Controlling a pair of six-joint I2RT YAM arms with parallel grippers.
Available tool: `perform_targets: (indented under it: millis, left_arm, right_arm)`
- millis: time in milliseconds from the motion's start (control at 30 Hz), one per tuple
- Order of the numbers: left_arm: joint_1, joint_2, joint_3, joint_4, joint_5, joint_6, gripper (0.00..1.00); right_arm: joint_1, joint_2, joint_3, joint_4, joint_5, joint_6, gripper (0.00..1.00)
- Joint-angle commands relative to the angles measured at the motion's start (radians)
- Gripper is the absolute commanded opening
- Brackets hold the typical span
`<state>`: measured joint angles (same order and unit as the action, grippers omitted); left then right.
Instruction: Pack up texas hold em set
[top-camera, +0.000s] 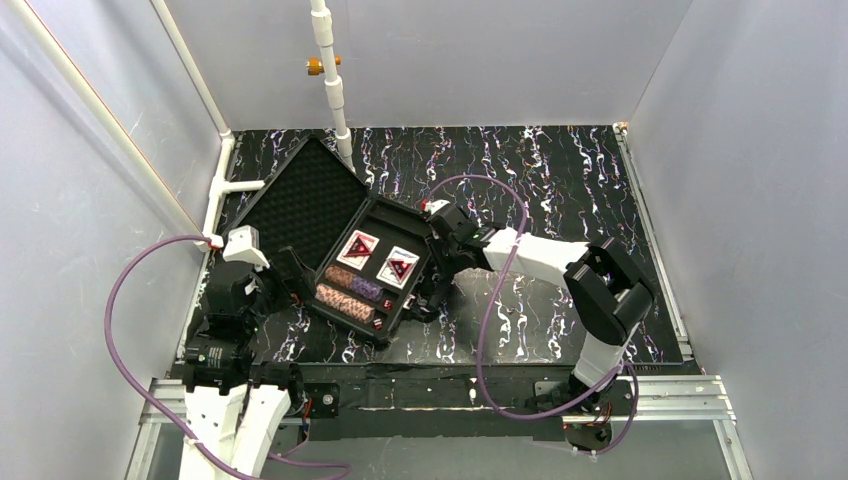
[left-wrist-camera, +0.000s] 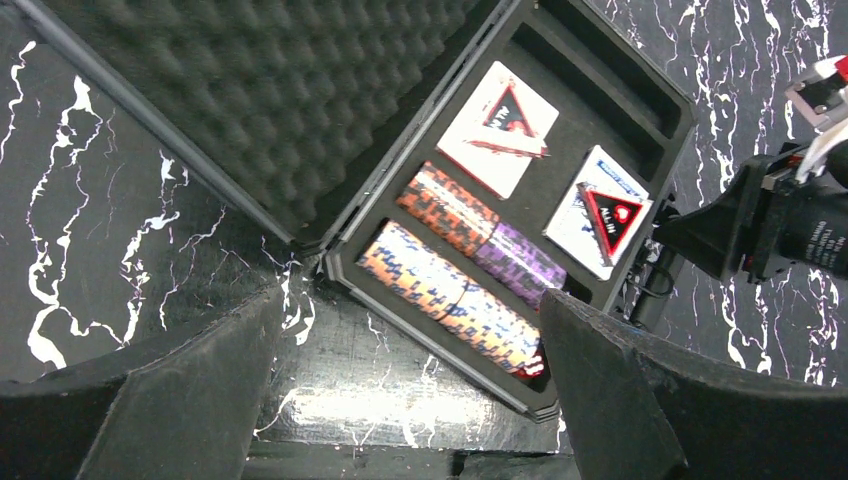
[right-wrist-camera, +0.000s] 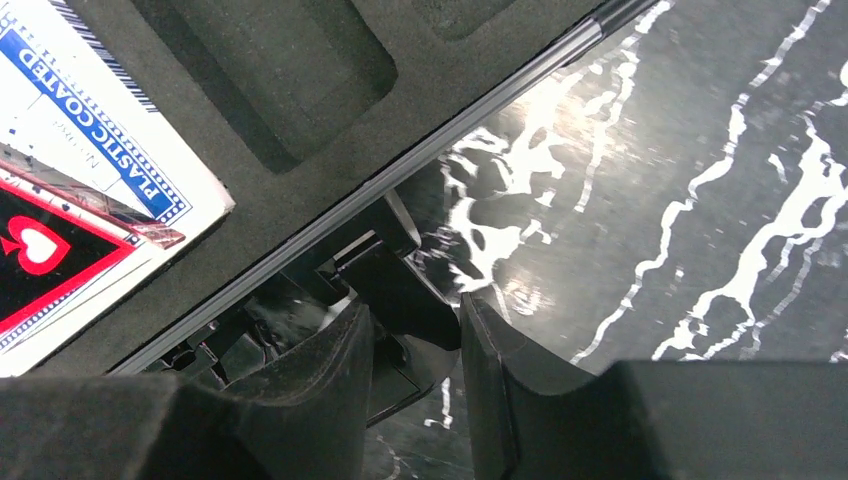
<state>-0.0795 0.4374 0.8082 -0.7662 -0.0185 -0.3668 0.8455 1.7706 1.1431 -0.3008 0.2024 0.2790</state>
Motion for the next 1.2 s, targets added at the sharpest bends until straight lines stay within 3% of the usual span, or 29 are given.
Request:
perform_targets:
  millis: [0,367,600,867,967,1167]
  left_arm:
    - [0.006,0.015,0.003,-0.004,0.007,0.009,0.99]
    - [0.006,0.043,0.011,0.005,0.018,0.025,0.99]
    - [0.004,0.127,0.092,-0.025,-0.027,0.036,0.99]
    - [0.006,0.327,0.256,-0.081,-0.093,0.054,0.99]
    - [0.006,0.377,0.302,-0.065,-0.124,0.064,0.99]
    - [0.01,0.522,0.447,-0.052,-0.152,0.062,0.88]
  right_arm:
    - [-0.094,-0.059,-0.062,-0.137,0.1,-0.063,0.15]
    - [-0.236,-0.102,-0.057,-0.17,0.063,-0.085,0.22]
    - [-0.241,-0.121,-0.044,-0.187,0.038,-0.085,0.51]
    - [-0.241,-0.173,-0.033,-0.212,-0.018,-0.05,0.75]
    - [-0.241,-0.207,-0.045,-0.217,-0.046,-0.027,0.81]
    - [-0.241,-0.298,-0.078,-0.222,-0.078,0.031,0.84]
